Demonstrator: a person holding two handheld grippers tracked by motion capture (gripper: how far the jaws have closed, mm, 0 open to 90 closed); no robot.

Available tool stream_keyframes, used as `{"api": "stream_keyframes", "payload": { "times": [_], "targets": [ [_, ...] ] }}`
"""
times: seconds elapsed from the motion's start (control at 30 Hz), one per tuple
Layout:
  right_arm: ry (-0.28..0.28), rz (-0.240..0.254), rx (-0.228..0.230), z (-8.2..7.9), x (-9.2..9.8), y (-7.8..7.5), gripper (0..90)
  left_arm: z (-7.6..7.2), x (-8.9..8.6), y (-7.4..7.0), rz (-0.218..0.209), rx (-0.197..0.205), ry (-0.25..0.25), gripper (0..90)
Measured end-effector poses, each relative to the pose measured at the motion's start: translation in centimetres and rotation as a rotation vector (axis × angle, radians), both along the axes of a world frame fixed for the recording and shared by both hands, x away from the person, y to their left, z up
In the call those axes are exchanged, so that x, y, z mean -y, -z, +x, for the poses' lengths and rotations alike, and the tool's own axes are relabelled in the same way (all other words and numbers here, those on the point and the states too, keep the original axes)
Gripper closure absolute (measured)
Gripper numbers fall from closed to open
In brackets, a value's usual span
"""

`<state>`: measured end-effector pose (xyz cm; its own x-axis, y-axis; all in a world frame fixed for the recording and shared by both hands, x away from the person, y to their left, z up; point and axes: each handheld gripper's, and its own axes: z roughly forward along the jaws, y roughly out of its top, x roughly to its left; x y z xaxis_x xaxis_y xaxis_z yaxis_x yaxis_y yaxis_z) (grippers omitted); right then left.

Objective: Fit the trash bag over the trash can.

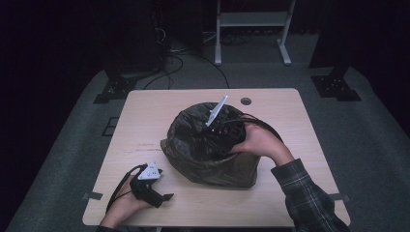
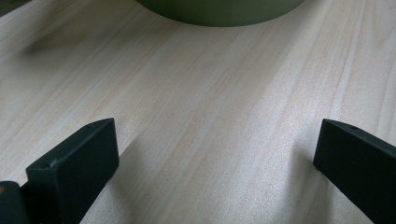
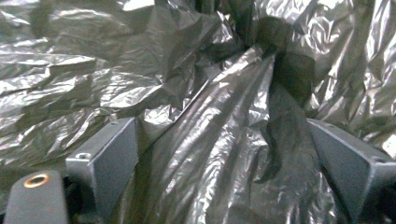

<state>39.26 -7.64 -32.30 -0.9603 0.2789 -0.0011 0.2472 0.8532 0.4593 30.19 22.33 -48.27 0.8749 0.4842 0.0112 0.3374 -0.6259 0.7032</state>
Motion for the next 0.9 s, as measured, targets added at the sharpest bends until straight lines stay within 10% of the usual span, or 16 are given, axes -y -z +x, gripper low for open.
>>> {"api": "stream_keyframes", "payload": {
  "times": [0.5,0.9],
  "targets": [
    [0.008,0.137,0.098,1.2,-1.4,-4.4,9.7,0.0,-0.1,0.1,-0.006,0.003,0.000,0.0],
    [0.074,-0.007,0.071,4.7,-4.8,-0.9,1.9,0.0,-0.1,0.1,-0.008,0.004,-0.001,0.0]
  ]
}}
